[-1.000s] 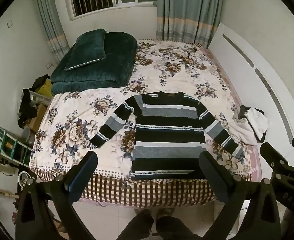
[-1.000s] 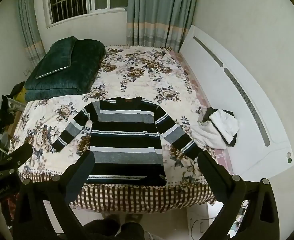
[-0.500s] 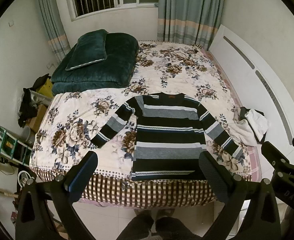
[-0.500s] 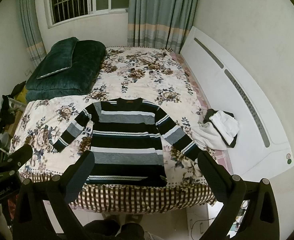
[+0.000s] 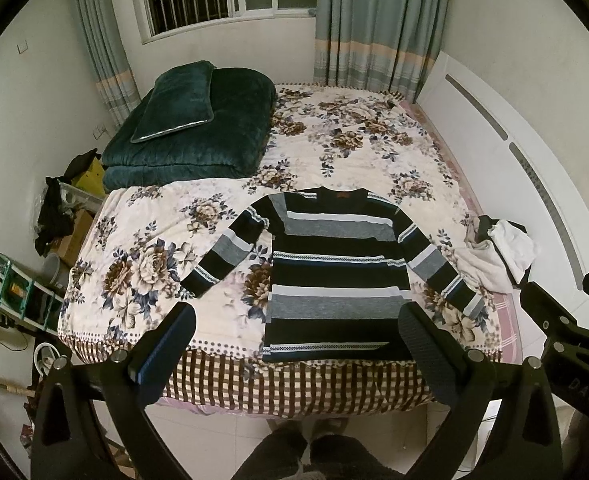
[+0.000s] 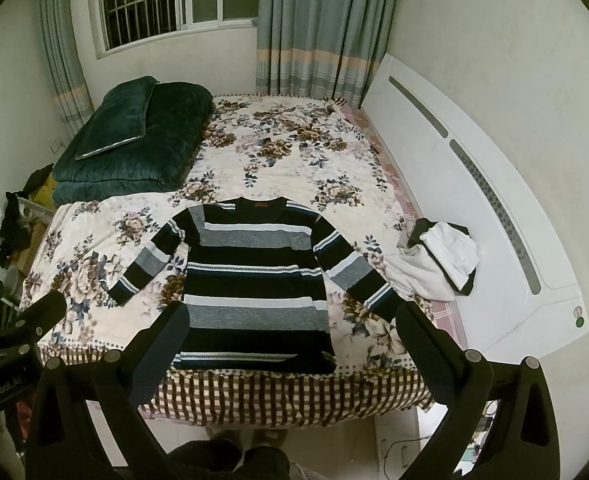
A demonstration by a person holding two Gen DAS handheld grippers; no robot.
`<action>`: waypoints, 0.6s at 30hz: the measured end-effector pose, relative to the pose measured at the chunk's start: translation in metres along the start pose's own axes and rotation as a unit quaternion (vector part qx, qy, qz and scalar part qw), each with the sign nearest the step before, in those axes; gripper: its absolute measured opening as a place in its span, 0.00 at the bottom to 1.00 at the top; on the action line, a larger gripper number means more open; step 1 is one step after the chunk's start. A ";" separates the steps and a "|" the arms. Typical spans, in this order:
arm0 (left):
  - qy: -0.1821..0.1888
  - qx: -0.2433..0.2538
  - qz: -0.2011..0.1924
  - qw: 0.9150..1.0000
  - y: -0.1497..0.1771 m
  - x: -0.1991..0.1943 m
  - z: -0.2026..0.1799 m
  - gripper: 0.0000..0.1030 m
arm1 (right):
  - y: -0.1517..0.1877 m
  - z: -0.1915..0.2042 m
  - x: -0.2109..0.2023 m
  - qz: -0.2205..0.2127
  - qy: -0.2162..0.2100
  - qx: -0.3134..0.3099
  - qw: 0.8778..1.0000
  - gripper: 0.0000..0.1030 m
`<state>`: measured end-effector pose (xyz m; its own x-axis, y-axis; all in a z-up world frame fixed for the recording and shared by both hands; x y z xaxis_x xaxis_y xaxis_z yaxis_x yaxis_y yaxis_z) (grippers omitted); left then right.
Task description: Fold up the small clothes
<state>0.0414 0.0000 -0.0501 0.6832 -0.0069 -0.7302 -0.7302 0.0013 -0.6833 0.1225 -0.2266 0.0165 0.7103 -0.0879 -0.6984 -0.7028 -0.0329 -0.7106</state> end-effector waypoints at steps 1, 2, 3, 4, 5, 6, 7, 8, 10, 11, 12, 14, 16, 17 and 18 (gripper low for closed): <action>0.001 0.001 0.000 1.000 0.000 0.000 0.000 1.00 | 0.000 0.000 0.000 0.000 0.000 0.000 1.000 1.00; 0.001 0.001 0.000 1.000 0.000 0.000 0.000 1.00 | 0.000 0.000 0.000 -0.001 0.000 0.000 1.000 1.00; 0.000 0.000 0.000 1.000 0.000 0.000 0.000 1.00 | 0.000 0.000 -0.001 -0.001 0.000 0.000 1.000 1.00; 0.000 0.000 -0.001 1.000 0.000 0.000 0.000 1.00 | 0.000 0.000 -0.001 -0.001 0.000 0.000 1.000 1.00; 0.001 0.000 -0.001 1.000 0.001 0.000 0.000 1.00 | 0.000 0.000 -0.001 -0.001 0.000 0.000 1.000 1.00; 0.001 -0.001 -0.001 1.000 -0.001 0.000 0.000 1.00 | -0.001 0.000 -0.001 -0.001 0.000 0.000 1.000 1.00; 0.000 0.000 -0.001 1.000 0.000 0.000 0.000 1.00 | -0.001 0.000 -0.001 -0.001 0.000 0.000 1.000 1.00; 0.001 0.000 -0.001 1.000 0.000 0.000 0.000 1.00 | -0.001 0.000 -0.001 -0.001 0.000 0.000 1.000 1.00; 0.001 0.000 -0.002 1.000 0.000 0.000 0.000 1.00 | -0.001 0.000 -0.002 -0.001 0.000 0.000 1.000 1.00; 0.001 -0.001 -0.002 1.000 -0.001 0.000 0.000 1.00 | -0.001 0.000 -0.002 -0.002 0.000 0.001 1.000 1.00; 0.002 0.000 -0.002 1.000 0.000 0.000 0.000 1.00 | -0.001 0.000 -0.002 -0.001 0.000 0.000 1.000 1.00; 0.001 0.000 -0.003 1.000 0.000 0.002 0.003 1.00 | -0.001 -0.001 -0.002 -0.002 -0.001 0.001 1.000 1.00; 0.001 -0.001 -0.003 1.000 0.000 0.001 0.003 1.00 | -0.002 -0.001 -0.003 -0.002 0.000 0.001 1.000 1.00; 0.001 -0.001 -0.003 1.000 0.000 0.002 0.003 1.00 | -0.002 0.000 -0.003 -0.002 -0.001 0.000 1.000 1.00; 0.002 -0.001 -0.003 1.000 -0.001 0.002 0.003 1.00 | -0.002 -0.001 -0.003 -0.003 0.000 0.001 1.000 1.00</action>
Point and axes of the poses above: each gripper's, at about its wrist camera, not at the fingertips, and x roughly the way its jaws point, z to its left, y to its underside, the point moved 7 cm from there along x, roughly the way its jaws point, and after that the axes turned 11 degrees about -z, right-handed, at the moved point
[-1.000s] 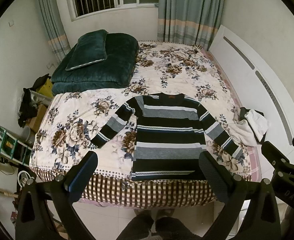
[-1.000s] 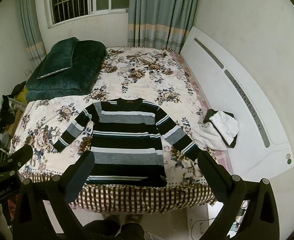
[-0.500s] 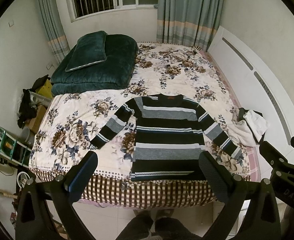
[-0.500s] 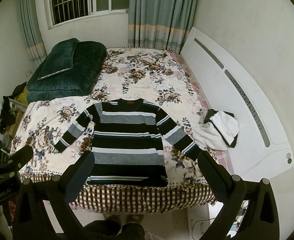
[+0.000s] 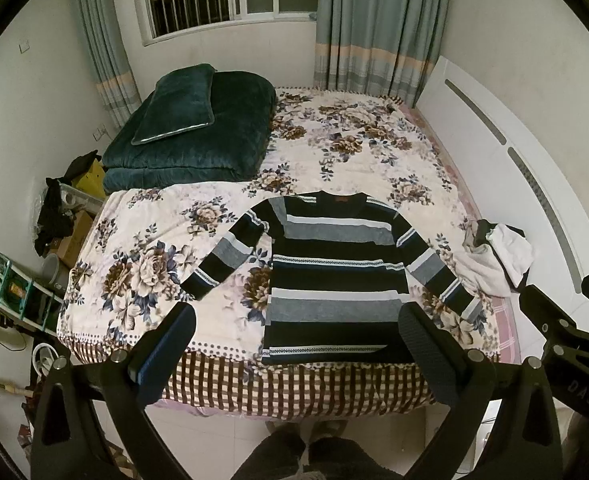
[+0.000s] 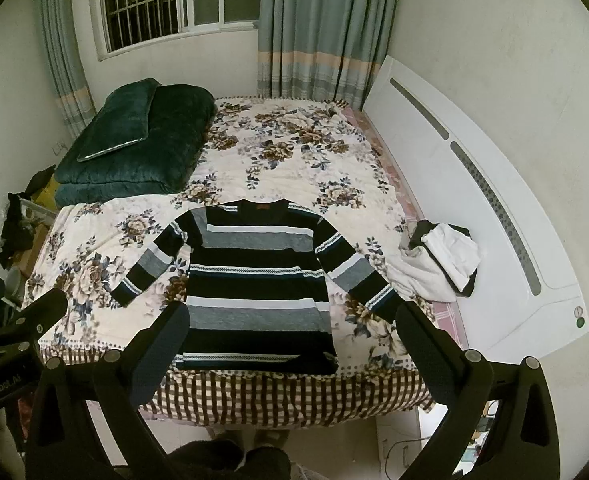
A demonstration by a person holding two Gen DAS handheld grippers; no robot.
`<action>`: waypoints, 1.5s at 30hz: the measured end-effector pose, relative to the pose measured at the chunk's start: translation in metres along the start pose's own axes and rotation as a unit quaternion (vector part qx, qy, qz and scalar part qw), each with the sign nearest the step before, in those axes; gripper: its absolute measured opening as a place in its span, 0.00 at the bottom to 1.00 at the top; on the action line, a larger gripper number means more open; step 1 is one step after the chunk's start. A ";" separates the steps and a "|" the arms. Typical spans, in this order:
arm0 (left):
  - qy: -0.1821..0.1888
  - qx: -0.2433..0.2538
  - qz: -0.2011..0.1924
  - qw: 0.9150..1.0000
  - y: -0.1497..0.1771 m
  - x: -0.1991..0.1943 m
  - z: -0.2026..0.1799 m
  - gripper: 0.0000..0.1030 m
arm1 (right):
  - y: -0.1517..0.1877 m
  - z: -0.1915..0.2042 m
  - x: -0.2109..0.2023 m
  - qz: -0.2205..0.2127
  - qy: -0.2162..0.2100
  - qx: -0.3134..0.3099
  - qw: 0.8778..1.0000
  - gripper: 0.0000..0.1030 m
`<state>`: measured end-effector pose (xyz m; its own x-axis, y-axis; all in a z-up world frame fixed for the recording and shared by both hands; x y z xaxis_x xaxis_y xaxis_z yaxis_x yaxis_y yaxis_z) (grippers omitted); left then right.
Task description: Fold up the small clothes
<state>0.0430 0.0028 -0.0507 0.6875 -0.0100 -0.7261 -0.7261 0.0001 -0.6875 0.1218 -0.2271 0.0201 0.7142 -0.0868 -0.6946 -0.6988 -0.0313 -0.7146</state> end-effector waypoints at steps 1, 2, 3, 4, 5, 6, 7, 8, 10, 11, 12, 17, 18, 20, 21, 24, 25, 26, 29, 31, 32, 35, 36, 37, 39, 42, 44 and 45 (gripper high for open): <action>0.000 0.000 -0.001 1.000 0.001 0.000 0.000 1.00 | 0.000 0.000 0.000 0.000 0.000 0.000 1.000 1.00; 0.000 0.000 -0.001 1.000 0.001 0.000 0.000 1.00 | 0.000 0.000 0.000 0.000 0.000 0.000 1.000 1.00; 0.001 -0.001 0.000 1.000 -0.001 0.000 0.000 1.00 | -0.001 0.000 0.000 0.000 0.000 0.000 1.000 1.00; 0.000 -0.001 -0.001 1.000 0.001 0.000 0.000 1.00 | -0.001 0.000 -0.001 0.000 0.000 0.000 1.000 1.00; 0.000 -0.001 -0.002 1.000 0.001 0.000 0.000 1.00 | -0.001 -0.001 -0.001 0.000 0.000 0.000 1.000 1.00; 0.000 0.000 -0.002 1.000 0.000 0.000 0.000 1.00 | -0.001 0.000 -0.001 0.000 0.000 0.000 1.000 1.00; 0.000 -0.001 -0.001 1.000 0.001 0.000 0.000 1.00 | -0.002 -0.001 -0.001 0.000 -0.001 0.000 1.000 1.00; 0.001 -0.001 -0.002 1.000 0.001 0.000 0.000 1.00 | -0.002 -0.001 -0.002 -0.001 0.000 0.000 1.000 1.00; 0.001 -0.001 -0.002 1.000 0.001 0.000 0.000 1.00 | -0.002 -0.001 -0.002 -0.001 -0.001 0.000 1.000 1.00; 0.001 -0.001 -0.002 1.000 0.001 -0.001 0.000 1.00 | -0.003 -0.001 -0.002 -0.001 -0.001 0.001 1.000 1.00; 0.001 -0.001 -0.002 1.000 0.000 -0.001 0.001 1.00 | -0.003 -0.001 -0.002 -0.001 0.000 0.000 1.000 1.00; 0.001 -0.001 -0.003 1.000 -0.004 -0.003 -0.001 1.00 | -0.003 -0.002 -0.003 -0.001 -0.001 0.000 1.000 1.00; 0.001 -0.001 -0.003 1.000 -0.005 -0.004 -0.001 1.00 | -0.003 -0.002 -0.003 -0.001 -0.001 0.000 1.000 1.00; 0.002 -0.002 -0.003 1.000 -0.005 -0.004 0.000 1.00 | -0.003 -0.002 -0.003 -0.002 -0.001 0.001 1.000 1.00; 0.001 -0.002 -0.004 1.000 -0.004 -0.004 0.000 1.00 | -0.003 -0.002 -0.003 -0.002 0.000 0.001 1.000 1.00; 0.002 -0.002 -0.005 1.000 -0.004 -0.004 0.000 1.00 | -0.003 -0.002 -0.003 -0.002 -0.001 0.001 1.000 1.00; 0.001 -0.002 -0.005 1.000 -0.003 -0.004 0.000 1.00 | -0.003 -0.002 -0.003 -0.002 -0.001 0.000 1.000 1.00; 0.002 -0.002 -0.005 1.000 -0.004 -0.004 0.000 1.00 | -0.003 -0.002 -0.003 -0.003 -0.002 0.000 1.000 1.00; 0.002 -0.002 -0.005 1.000 -0.003 -0.004 0.000 1.00 | -0.003 -0.001 -0.002 -0.002 -0.001 0.000 1.000 1.00; 0.002 -0.003 -0.005 1.000 -0.003 -0.004 0.000 1.00 | -0.004 -0.001 -0.002 -0.003 -0.001 0.001 1.000 1.00; 0.003 -0.003 -0.006 1.000 -0.003 -0.004 0.000 1.00 | -0.004 -0.001 -0.002 -0.003 -0.001 0.000 1.000 1.00; 0.003 -0.003 -0.004 1.000 -0.005 -0.003 -0.003 1.00 | 0.000 -0.003 -0.001 -0.003 -0.001 0.001 1.000 1.00; 0.003 -0.003 -0.003 1.000 -0.011 -0.003 -0.007 1.00 | 0.002 -0.004 0.000 -0.003 -0.001 0.002 1.000 1.00; 0.003 -0.003 -0.002 1.000 -0.018 -0.002 -0.012 1.00 | 0.003 -0.005 0.001 -0.003 -0.002 0.003 1.000 1.00; 0.000 -0.002 -0.005 1.000 -0.022 0.000 -0.013 1.00 | 0.000 0.002 0.003 -0.001 -0.003 0.010 1.000 1.00; -0.017 0.001 -0.025 1.000 -0.034 0.018 -0.014 1.00 | -0.006 0.003 0.015 0.007 -0.014 0.044 0.999 1.00; -0.025 0.002 -0.040 0.999 -0.038 0.038 -0.013 1.00 | -0.008 0.000 0.031 0.017 -0.018 0.075 0.997 1.00; -0.033 0.006 -0.047 0.998 -0.039 0.053 -0.013 1.00 | -0.004 -0.007 0.046 0.027 -0.014 0.100 0.995 1.00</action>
Point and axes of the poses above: each gripper's, at about its wrist camera, not at the fingertips, and x roughly the way its jaws point, z to its left, y to its underside, the point moved 7 cm from there along x, roughly the way its jaws point, and after that the axes turned 11 degrees about -z, right-handed, at the moved point
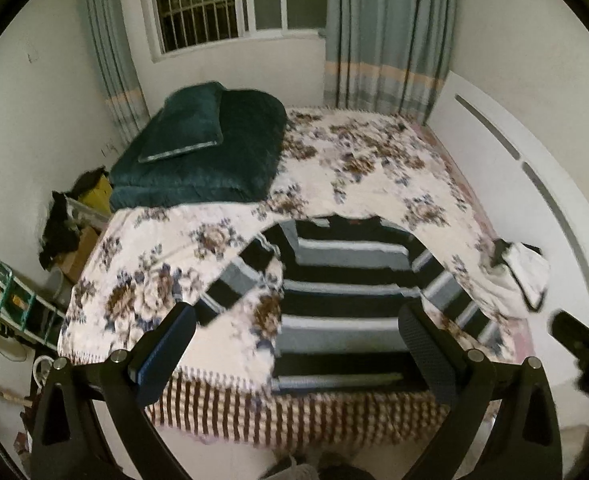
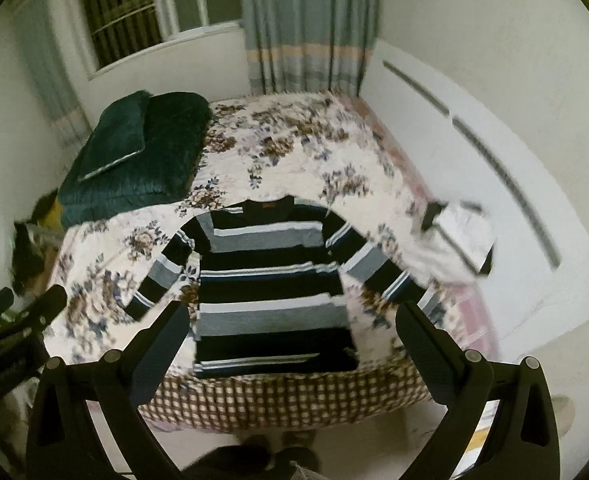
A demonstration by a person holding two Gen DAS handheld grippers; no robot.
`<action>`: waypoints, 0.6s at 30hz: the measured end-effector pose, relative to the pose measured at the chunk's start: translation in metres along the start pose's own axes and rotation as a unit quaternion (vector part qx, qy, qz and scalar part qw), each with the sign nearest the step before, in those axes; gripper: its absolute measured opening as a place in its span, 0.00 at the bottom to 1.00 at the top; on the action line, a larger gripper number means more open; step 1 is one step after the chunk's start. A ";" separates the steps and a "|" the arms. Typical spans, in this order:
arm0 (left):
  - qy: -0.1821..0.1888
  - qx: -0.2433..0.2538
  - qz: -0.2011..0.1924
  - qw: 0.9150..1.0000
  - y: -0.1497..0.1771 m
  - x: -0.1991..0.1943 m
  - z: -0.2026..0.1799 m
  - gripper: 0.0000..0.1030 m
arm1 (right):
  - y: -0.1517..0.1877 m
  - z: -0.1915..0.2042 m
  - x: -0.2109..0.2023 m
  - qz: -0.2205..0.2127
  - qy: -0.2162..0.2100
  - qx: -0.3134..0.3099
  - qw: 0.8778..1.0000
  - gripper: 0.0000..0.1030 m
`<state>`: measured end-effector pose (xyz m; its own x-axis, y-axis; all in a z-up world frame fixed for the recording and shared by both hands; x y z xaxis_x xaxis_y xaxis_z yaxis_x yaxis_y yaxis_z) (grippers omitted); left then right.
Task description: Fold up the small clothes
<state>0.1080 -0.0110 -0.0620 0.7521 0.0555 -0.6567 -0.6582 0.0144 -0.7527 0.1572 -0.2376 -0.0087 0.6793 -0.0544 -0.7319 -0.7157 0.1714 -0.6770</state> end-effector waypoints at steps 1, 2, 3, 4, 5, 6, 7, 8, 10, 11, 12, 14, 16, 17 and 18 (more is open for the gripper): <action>-0.004 0.006 -0.003 1.000 0.001 0.018 -0.004 1.00 | -0.005 -0.018 0.003 0.005 0.008 0.013 1.000 1.00; -0.002 0.008 -0.005 1.000 0.009 0.029 -0.001 1.00 | 0.001 -0.037 0.023 0.014 0.022 0.038 0.999 1.00; -0.001 0.014 -0.004 1.000 0.013 0.053 -0.009 1.00 | 0.008 -0.054 0.039 0.020 0.035 0.060 0.997 1.00; -0.001 0.016 -0.001 1.000 0.026 0.067 -0.007 1.00 | 0.021 -0.079 0.059 0.027 0.055 0.087 0.994 1.00; 0.001 0.020 0.003 1.000 0.032 0.086 -0.013 1.00 | 0.030 -0.098 0.072 0.030 0.070 0.106 0.991 1.00; -0.001 0.027 0.014 1.000 0.040 0.114 -0.024 1.00 | 0.040 -0.118 0.089 0.035 0.087 0.122 0.988 1.00; -0.004 0.031 0.024 0.999 0.048 0.126 -0.026 1.00 | 0.053 -0.145 0.108 0.045 0.109 0.142 0.983 1.00; -0.006 0.036 0.037 0.999 0.058 0.145 -0.033 1.00 | 0.063 -0.167 0.126 0.055 0.123 0.162 0.978 1.00; -0.016 0.041 0.069 0.997 0.080 0.188 -0.052 1.00 | 0.088 -0.213 0.165 0.072 0.142 0.205 0.966 0.95; -0.023 0.042 0.082 0.995 0.092 0.207 -0.061 1.00 | 0.102 -0.237 0.187 0.084 0.148 0.229 0.959 0.93; -0.028 0.044 0.092 0.994 0.103 0.217 -0.064 1.00 | 0.116 -0.262 0.209 0.091 0.152 0.248 0.952 0.88; -0.042 0.048 0.111 0.992 0.123 0.244 -0.075 1.00 | 0.147 -0.317 0.258 0.112 0.159 0.298 0.935 0.80; -0.057 0.049 0.126 0.989 0.145 0.271 -0.082 1.00 | 0.180 -0.368 0.315 0.135 0.155 0.354 0.913 0.80; -0.067 0.048 0.135 0.987 0.157 0.290 -0.089 1.00 | 0.193 -0.386 0.335 0.143 0.152 0.377 0.902 0.80; -0.075 0.048 0.144 0.986 0.166 0.300 -0.090 1.00 | 0.207 -0.402 0.359 0.151 0.148 0.401 0.891 0.80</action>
Point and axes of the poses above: each gripper's, at about its wrist camera, not at the fingertips, and x roughly the way its jaws point, z to its left, y to its underside, the point moved 7 cm from there along x, roughly the way its jaws point, and after that the axes turned 11 degrees about -z, right-handed, at the moved point
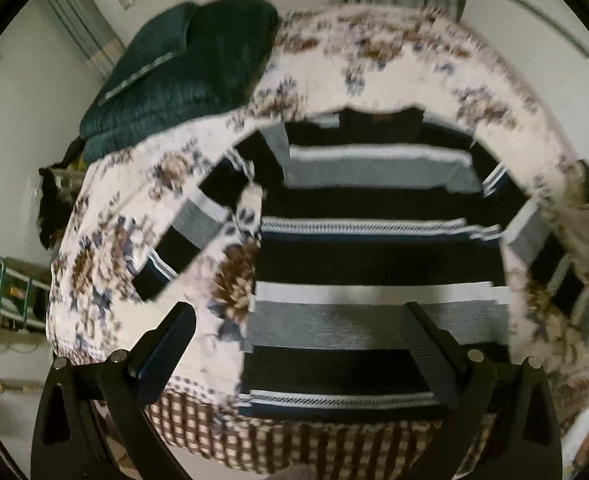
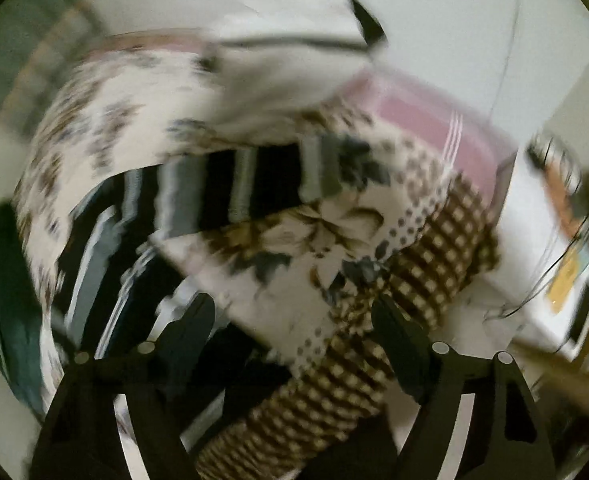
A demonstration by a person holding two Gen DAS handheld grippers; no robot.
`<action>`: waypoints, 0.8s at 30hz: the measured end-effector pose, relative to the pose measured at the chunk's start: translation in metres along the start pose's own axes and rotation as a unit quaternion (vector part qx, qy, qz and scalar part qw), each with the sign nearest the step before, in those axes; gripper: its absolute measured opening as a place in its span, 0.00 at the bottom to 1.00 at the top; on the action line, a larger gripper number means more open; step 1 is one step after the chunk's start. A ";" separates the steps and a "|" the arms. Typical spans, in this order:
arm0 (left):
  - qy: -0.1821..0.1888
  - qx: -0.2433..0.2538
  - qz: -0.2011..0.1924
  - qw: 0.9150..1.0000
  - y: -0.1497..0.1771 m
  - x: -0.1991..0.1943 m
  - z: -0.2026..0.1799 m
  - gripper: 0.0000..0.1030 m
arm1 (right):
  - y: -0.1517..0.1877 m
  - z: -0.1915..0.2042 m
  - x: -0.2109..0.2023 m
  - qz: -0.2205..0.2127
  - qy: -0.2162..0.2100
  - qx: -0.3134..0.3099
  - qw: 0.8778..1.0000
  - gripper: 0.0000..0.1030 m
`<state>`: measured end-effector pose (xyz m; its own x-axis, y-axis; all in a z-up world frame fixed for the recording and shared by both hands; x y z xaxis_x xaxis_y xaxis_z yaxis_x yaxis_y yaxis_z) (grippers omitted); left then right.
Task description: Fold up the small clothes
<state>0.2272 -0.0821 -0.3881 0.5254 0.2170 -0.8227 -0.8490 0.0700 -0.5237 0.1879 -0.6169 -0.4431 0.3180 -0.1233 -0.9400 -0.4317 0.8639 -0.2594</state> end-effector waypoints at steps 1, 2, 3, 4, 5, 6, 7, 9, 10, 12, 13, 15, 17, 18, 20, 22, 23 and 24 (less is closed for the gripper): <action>-0.009 -0.004 0.014 1.000 0.007 0.020 -0.006 1.00 | -0.009 -0.013 0.038 0.013 0.000 0.027 1.000 0.80; -0.014 -0.008 0.022 1.000 0.011 0.032 -0.007 1.00 | -0.015 -0.020 0.062 0.018 -0.004 0.046 0.999 0.80; -0.018 -0.015 0.033 0.999 0.017 0.051 -0.012 1.00 | -0.020 -0.026 0.086 0.021 -0.008 0.063 0.998 0.80; -0.024 -0.022 0.043 0.999 0.022 0.068 -0.016 1.00 | -0.029 -0.034 0.117 0.022 -0.010 0.083 0.996 0.80; -0.029 -0.027 0.051 0.998 0.027 0.083 -0.018 1.00 | -0.033 -0.038 0.137 0.019 -0.011 0.098 0.995 0.80; -0.034 -0.034 0.061 0.997 0.032 0.104 -0.022 1.00 | -0.036 -0.040 0.153 0.018 -0.014 0.113 0.993 0.80; -0.038 -0.037 0.067 0.996 0.035 0.116 -0.023 1.00 | -0.043 -0.044 0.178 0.015 -0.020 0.134 0.991 0.80; -0.047 -0.042 0.077 0.995 0.041 0.142 -0.027 1.00 | -0.048 -0.046 0.209 0.015 -0.030 0.165 0.986 0.80; -0.048 -0.044 0.079 0.995 0.043 0.150 -0.028 1.00 | -0.051 -0.045 0.224 0.012 -0.044 0.184 0.982 0.75; -0.049 -0.051 0.086 0.994 0.045 0.168 -0.029 1.00 | -0.056 -0.044 0.236 -0.001 -0.046 0.195 0.980 0.54; -0.047 -0.057 0.089 0.993 0.046 0.175 -0.028 1.00 | -0.059 -0.043 0.240 -0.014 -0.045 0.195 0.980 0.28; -0.039 -0.067 0.089 0.993 0.046 0.186 -0.024 1.00 | -0.064 -0.037 0.236 -0.038 -0.039 0.185 0.981 0.12; -0.034 -0.070 0.085 0.993 0.042 0.192 -0.021 1.00 | -0.069 -0.019 0.217 -0.071 -0.038 0.150 0.985 0.12; -0.035 -0.070 0.081 0.994 0.041 0.194 -0.018 1.00 | -0.071 -0.006 0.207 -0.083 -0.037 0.129 0.987 0.12; -0.036 -0.075 0.070 0.994 0.036 0.197 -0.006 1.00 | -0.070 0.036 0.180 -0.102 -0.046 0.080 0.991 0.12; -0.040 -0.079 0.061 0.994 0.031 0.201 0.008 1.00 | -0.065 0.082 0.153 -0.110 -0.059 0.034 0.992 0.12; -0.045 -0.083 0.055 0.994 0.028 0.204 0.020 1.00 | -0.062 0.118 0.139 -0.117 -0.071 0.003 0.991 0.12; -0.047 -0.086 0.051 0.994 0.025 0.206 0.028 1.00 | -0.057 0.147 0.128 -0.121 -0.079 -0.023 0.989 0.12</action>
<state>0.3122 -0.0082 -0.5647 0.4233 0.3045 -0.8532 -0.8710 -0.1224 -0.4758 0.3773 -0.6096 -0.5158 0.5430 -0.2425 -0.8039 -0.3644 0.7945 -0.4858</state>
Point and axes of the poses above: each gripper's, at about its wrist camera, not at the fingertips, and x roughly the way its jaws point, z to its left, y to its underside, the point moved 7 cm from there along x, roughly the way its jaws point, and after that the axes turned 11 degrees about -z, right-handed, at the moved point
